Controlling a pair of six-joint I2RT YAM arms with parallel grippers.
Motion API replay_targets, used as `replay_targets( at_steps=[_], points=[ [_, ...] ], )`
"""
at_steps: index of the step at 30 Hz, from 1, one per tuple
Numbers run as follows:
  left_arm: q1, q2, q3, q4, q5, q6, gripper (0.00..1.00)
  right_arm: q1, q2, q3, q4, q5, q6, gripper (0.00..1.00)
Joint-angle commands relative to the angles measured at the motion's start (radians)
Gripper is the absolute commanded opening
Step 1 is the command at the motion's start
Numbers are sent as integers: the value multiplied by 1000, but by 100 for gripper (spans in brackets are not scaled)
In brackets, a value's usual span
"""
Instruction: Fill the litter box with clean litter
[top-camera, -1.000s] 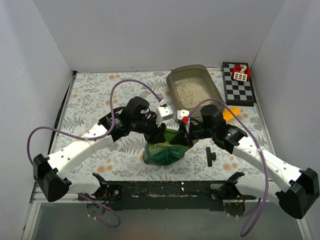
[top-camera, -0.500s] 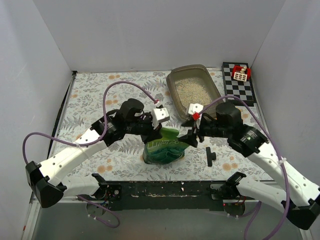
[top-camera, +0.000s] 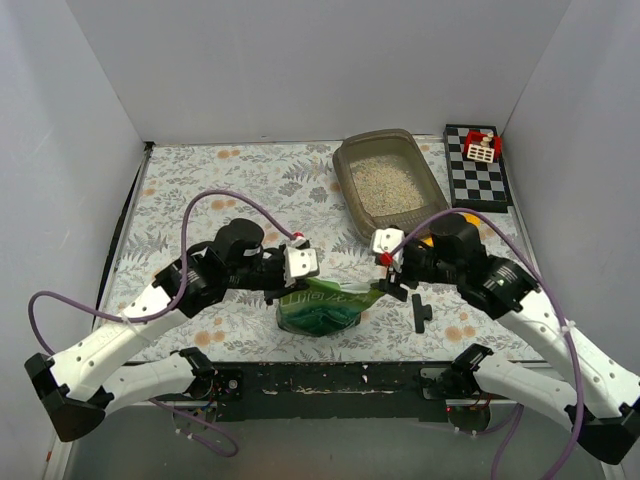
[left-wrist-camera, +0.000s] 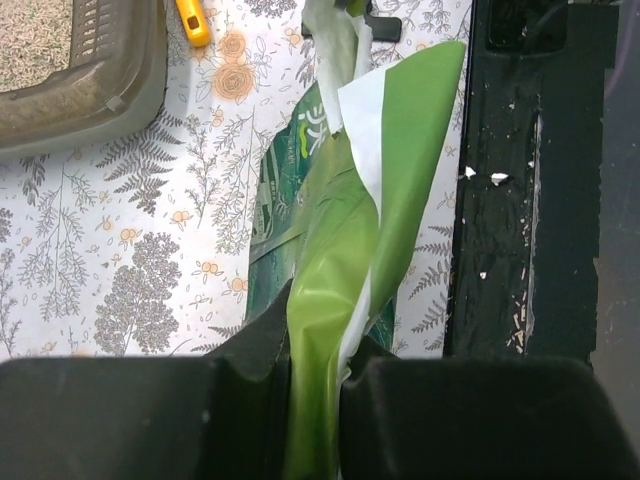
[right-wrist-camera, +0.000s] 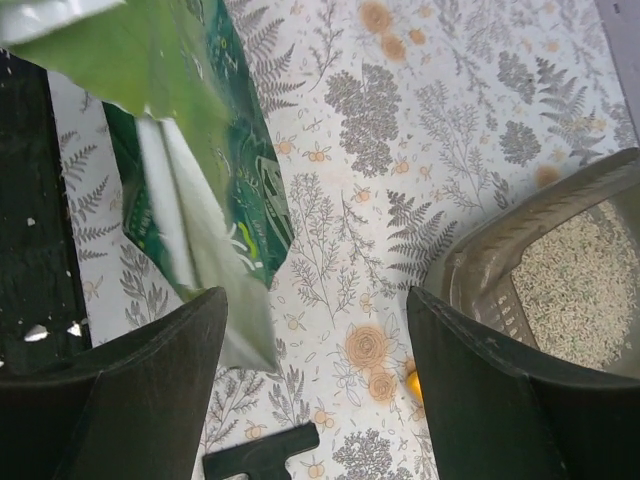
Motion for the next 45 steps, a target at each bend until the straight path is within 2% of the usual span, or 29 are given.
replay_targets(
  at_steps=[1, 8, 14, 26, 45],
  points=[
    [-5, -87, -24, 29, 50, 63, 0, -4, 90, 47, -2, -64, -127, 80],
    [-5, -140, -64, 51, 39, 65, 0, -7, 241, 128, -43, -266, -124, 79],
    [-6, -179, -88, 62, 47, 65, 0, -9, 177, 119, 60, -222, -72, 79],
    [-6, -191, -117, 100, 49, 63, 0, -9, 216, 239, -42, -304, -59, 77],
    [-9, -153, -94, 114, 27, 65, 0, -9, 279, 145, -37, -387, -63, 74]
  ],
)
